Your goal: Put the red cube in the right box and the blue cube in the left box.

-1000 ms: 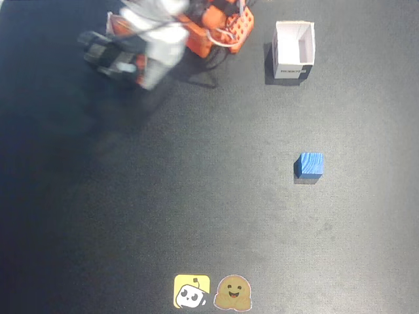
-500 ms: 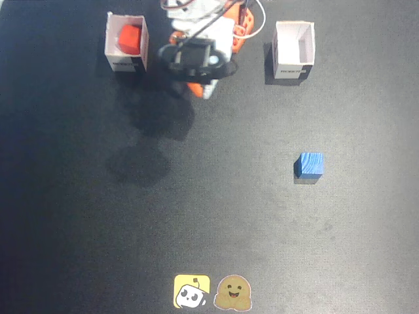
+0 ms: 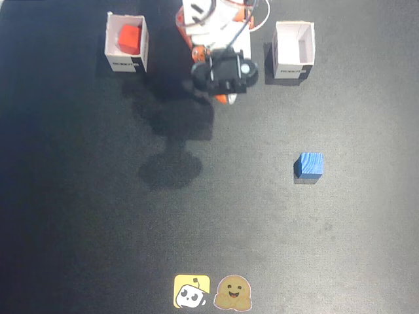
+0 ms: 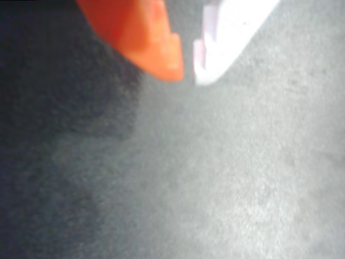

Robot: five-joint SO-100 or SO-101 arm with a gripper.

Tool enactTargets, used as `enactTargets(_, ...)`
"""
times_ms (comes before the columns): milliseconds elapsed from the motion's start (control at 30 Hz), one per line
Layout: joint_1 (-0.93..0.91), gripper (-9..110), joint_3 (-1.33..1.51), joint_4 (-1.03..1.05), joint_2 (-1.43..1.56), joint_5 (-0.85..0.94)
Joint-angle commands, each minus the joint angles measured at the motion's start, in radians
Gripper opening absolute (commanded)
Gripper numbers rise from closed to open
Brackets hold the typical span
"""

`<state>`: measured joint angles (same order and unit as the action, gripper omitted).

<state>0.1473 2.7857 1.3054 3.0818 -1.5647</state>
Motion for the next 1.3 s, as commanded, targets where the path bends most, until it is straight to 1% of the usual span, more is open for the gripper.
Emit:
enactTargets(0,0.008,0,0.008,-0.032,0.011,-0.008)
enactTargets(133,0.025,0,-0.012,-0.028,0.011,-0.014)
enactTargets(333,0.118,0,-0.029,-0.071,-0.028,-0.097)
enactTargets(433,0.161,0,-0.077,-0.13,-0.16,-0.149)
enactTargets(567,0.236,0,-0.155,-0.207,-0.348,-0.261)
enactTargets(767,0.325,0,-0.186,-0.393,-0.549,-0.411)
enactTargets(867,0.331,0,-0.27,-0.439,-0.713,-0.428)
enactTargets(967,0.333,0,-0.367,-0.442,-0.851,-0.439)
enactTargets(1067,0.333,1,-0.379,-0.491,-0.908,-0.454)
enactTargets(1267,0.347,6,-0.405,-0.604,-1.043,-0.492)
